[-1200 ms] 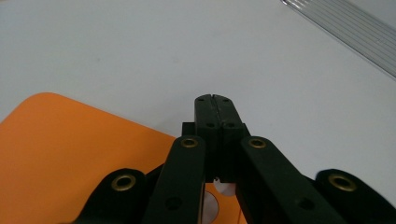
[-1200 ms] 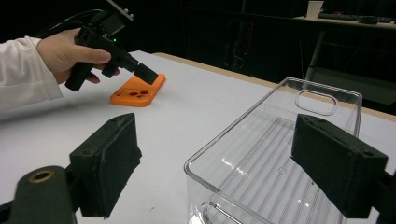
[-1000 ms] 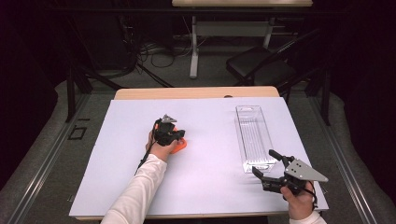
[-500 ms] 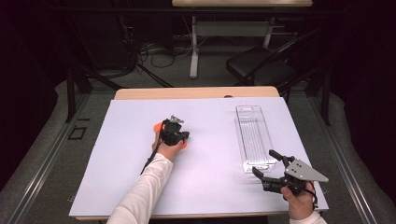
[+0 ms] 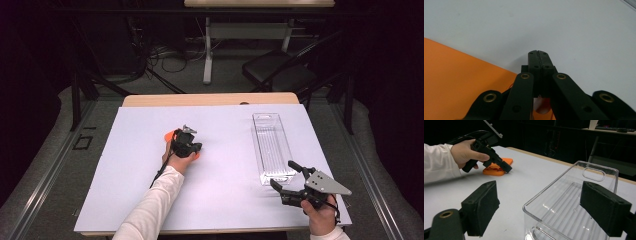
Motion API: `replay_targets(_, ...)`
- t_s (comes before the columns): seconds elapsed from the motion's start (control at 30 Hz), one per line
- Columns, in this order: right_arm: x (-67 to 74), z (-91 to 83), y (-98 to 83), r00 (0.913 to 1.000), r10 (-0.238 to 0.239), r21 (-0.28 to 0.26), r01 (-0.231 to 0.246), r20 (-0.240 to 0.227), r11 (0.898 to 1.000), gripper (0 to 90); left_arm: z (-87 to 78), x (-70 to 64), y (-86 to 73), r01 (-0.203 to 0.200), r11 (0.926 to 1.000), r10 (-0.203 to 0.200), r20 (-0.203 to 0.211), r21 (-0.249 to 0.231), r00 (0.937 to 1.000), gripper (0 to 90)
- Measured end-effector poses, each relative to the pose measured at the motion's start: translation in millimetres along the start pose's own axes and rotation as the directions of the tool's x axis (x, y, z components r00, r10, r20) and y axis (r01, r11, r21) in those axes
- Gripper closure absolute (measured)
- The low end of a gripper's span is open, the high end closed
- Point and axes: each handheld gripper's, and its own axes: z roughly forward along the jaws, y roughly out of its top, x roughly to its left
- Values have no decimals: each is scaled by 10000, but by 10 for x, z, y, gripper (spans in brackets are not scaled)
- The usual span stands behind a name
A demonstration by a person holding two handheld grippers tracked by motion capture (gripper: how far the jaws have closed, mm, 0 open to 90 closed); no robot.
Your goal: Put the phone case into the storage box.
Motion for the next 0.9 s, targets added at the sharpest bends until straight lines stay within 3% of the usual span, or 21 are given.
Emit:
replay_targets(0.33,4,-11,4,10000,-15,20,15,38,10000,139,-170,-24,-168,172,9998,-174,145,106,9997,900)
replay_targets(0.53,9,-8,6,10000,-32,-4,32,46,10000,139,-297,-24,-275,61,9996,-66,195,268,9998,900)
replay_targets(0.9,9,-13,8,9999,-53,-45,54,94,10000,139,-501,23,-486,211,9996,-214,180,166,9996,900)
